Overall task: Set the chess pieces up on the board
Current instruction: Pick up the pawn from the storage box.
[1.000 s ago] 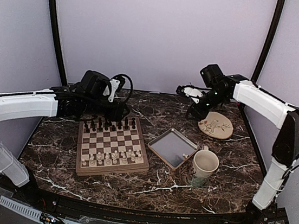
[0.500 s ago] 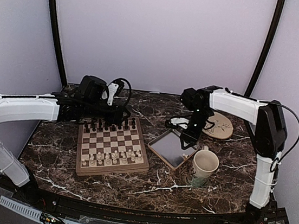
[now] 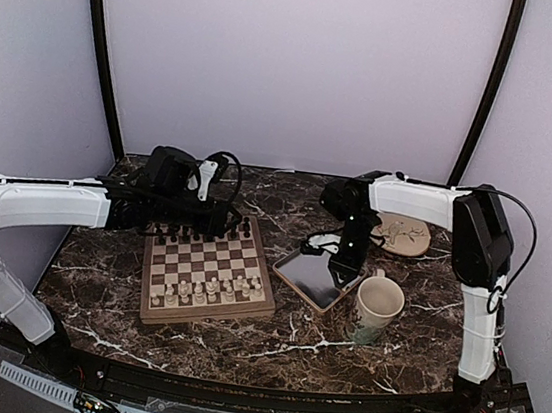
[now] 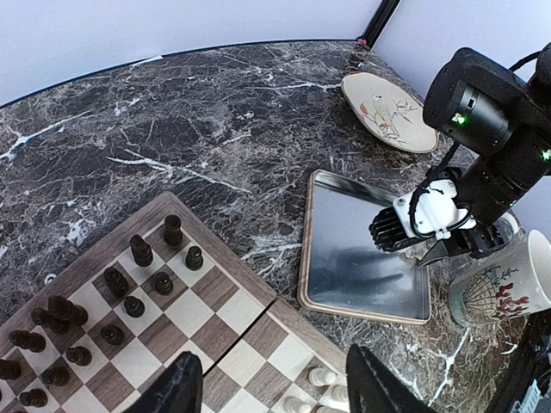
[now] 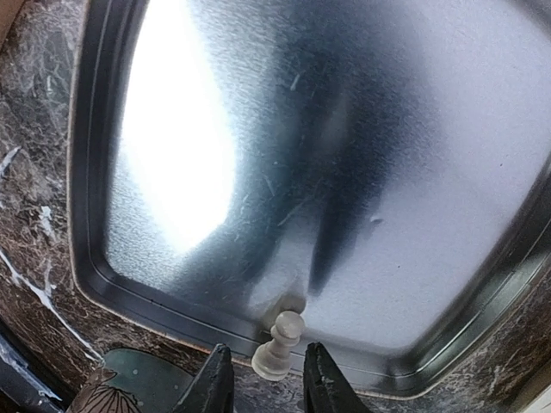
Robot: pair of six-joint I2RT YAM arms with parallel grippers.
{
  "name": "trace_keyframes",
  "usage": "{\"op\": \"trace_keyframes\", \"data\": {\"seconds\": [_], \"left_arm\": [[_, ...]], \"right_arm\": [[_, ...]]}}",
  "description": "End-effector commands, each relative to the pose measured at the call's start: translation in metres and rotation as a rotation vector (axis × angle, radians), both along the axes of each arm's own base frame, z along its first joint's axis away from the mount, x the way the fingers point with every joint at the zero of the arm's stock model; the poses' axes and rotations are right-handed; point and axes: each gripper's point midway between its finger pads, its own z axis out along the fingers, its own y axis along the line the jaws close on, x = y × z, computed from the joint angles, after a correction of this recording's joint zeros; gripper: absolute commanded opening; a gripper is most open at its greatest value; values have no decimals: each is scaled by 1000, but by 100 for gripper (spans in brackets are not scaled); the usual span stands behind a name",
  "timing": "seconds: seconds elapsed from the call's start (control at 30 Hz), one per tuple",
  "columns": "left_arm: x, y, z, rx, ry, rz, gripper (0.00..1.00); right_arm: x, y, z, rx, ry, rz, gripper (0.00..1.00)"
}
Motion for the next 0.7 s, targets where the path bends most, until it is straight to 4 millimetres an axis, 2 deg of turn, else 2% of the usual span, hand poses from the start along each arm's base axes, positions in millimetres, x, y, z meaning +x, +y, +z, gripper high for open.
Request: {"op": "trace_keyframes", "data": {"seconds": [0.0,0.27,0.37,0.67], "left_arm": [[-1,-2,10,-52,-7,-6,59],[0,-7,3,-63,16,-15,59],[-1,-9,2,-69,23,-20,59],[-3,-10,-2,-73,35,-27,59]], "right_arm": [[-4,-11,-11,-68,11,-16,28],[-6,-23,-18,-125,3,-23,28],[-6,-27,-22,-146,-3,-26,25],[-1,-26,-29,-159,-13,-45,20]]}}
